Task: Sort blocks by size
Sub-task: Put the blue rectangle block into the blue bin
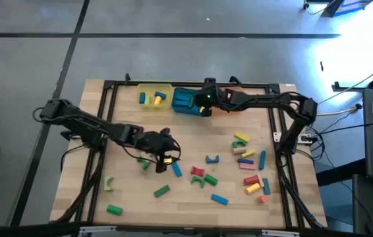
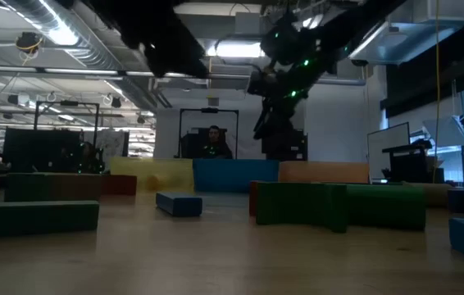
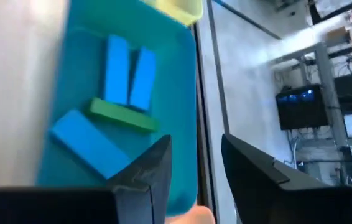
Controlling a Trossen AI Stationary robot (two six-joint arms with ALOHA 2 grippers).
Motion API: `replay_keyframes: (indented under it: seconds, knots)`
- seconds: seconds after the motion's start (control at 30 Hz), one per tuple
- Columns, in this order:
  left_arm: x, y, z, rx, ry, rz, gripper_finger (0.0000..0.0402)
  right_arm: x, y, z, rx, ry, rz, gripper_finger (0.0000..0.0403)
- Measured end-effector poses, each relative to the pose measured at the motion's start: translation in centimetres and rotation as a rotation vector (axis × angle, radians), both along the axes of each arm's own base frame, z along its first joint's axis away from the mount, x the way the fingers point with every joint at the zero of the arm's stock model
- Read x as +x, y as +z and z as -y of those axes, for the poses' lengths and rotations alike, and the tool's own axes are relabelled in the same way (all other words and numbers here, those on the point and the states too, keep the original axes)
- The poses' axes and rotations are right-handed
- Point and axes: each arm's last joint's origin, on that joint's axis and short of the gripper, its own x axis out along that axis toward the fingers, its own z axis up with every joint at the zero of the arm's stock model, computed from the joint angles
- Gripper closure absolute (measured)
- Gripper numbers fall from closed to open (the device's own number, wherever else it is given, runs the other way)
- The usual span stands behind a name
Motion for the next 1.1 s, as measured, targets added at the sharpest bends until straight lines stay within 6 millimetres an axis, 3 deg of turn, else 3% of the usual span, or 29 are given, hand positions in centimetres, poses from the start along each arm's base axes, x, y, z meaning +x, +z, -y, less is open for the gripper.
replay_keyframes:
  seconds: [0.3,0.6,0.83,1.1]
  knots:
    - [1.3,-4.1,-0.3,0.114,-0.279,-0.154,0.023,-4.0,6.6,-4.1,0.105,0.058,0.092,0.026]
    - [2.3,-8.4,-0.2,0.28,-0.443,-0.259,0.023,-9.2,12.1,-8.6,0.423,0.205,0.298,0.026]
    - [2.4,-9.5,-0.1,0.293,-0.487,-0.286,0.023,-11.2,14.0,-11.7,0.708,0.316,0.398,0.026]
    - [2.5,-9.8,-0.1,0.373,-0.571,-0.27,0.023,-11.1,14.0,-14.9,0.85,0.424,0.355,0.026]
